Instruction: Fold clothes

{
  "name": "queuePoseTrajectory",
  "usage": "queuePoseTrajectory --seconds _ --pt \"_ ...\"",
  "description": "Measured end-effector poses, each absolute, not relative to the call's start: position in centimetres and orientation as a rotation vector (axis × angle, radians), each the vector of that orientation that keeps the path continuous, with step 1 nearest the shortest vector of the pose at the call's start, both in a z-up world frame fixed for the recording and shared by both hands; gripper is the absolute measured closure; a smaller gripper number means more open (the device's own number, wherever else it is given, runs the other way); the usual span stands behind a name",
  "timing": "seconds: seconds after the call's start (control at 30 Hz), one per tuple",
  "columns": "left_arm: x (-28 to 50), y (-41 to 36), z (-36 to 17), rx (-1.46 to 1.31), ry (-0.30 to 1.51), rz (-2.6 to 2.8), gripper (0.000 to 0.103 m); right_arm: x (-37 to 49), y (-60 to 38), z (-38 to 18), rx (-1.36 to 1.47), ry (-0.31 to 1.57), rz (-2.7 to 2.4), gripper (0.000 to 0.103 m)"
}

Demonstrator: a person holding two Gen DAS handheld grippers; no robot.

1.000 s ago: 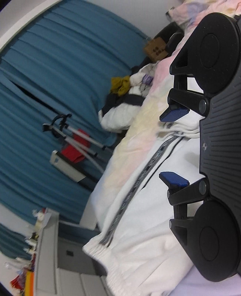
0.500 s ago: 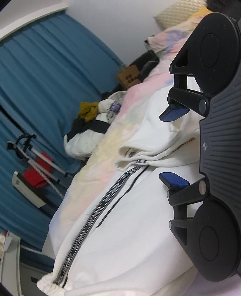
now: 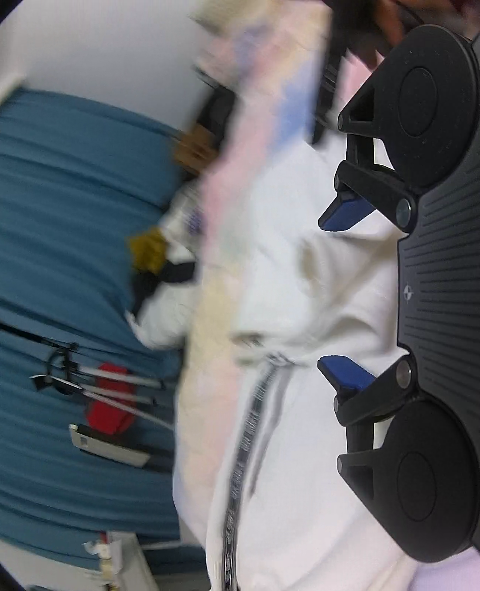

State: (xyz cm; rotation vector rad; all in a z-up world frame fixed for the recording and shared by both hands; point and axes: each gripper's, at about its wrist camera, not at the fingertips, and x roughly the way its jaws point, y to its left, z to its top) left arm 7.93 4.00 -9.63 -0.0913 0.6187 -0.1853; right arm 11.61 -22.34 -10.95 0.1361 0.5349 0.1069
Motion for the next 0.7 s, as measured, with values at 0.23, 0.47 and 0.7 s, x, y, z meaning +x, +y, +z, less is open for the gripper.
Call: queuePoseTrajectory --seconds 0.23,0.47,0.7 --pt "8.7 4.5 -11.5 -0.129 0.712 -0.142 0.025 11.8 -22.0 -12.0 0.077 0.552 0.092 0.029" --pt "5.5 6.6 -9.7 -0.301 0.704 -0.121 0.024 11.7 -22.2 -12.0 0.073 0.558 0.092 0.029" --pt "1.1 13.4 -8.5 -0.676 0.695 0.129 0.014 11.4 -22.9 -11.7 0.094 0.557 0.096 0.029"
